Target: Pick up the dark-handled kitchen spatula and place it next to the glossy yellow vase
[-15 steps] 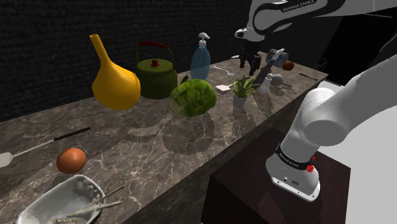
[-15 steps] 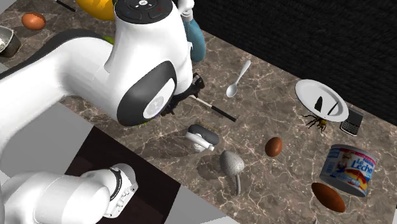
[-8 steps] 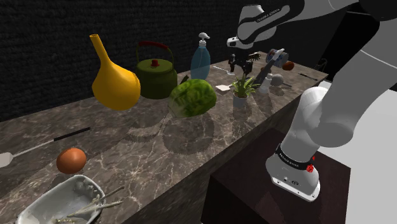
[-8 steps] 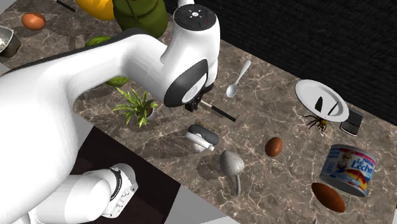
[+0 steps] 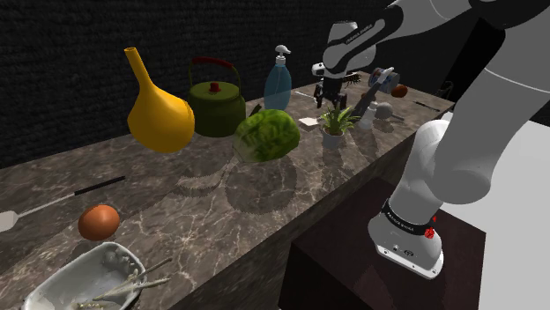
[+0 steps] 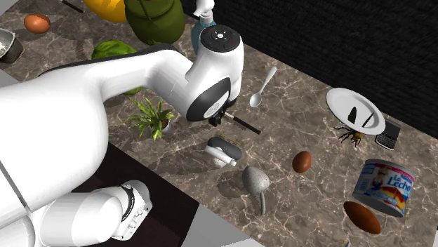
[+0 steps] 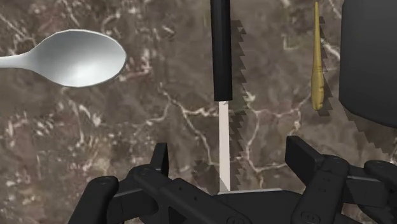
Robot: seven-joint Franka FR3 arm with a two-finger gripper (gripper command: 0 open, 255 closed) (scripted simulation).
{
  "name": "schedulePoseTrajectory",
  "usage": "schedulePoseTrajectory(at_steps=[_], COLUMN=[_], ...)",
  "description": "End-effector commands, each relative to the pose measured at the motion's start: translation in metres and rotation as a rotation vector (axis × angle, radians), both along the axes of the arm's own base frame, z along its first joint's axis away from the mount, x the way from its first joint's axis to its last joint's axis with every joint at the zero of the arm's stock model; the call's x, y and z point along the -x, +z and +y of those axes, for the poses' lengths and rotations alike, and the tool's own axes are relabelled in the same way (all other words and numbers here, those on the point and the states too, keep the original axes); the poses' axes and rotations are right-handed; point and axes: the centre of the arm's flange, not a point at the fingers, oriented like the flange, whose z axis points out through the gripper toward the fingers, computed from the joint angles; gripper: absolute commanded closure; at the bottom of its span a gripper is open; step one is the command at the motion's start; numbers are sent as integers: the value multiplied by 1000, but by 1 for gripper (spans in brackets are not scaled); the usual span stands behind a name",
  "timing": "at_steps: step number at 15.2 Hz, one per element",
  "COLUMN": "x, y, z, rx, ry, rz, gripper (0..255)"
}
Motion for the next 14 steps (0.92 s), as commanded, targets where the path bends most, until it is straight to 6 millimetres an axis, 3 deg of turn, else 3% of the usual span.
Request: schedulePoseTrajectory(at_steps=[1, 7, 8, 14], x=[0, 0, 0, 0], y=[-4, -4, -4, -4], z=[0, 0, 0, 0], rx=[0, 0, 0, 0], ry=[0, 0, 0, 0], rz=[-1, -1, -1, -1], gripper=[0, 0, 255, 255])
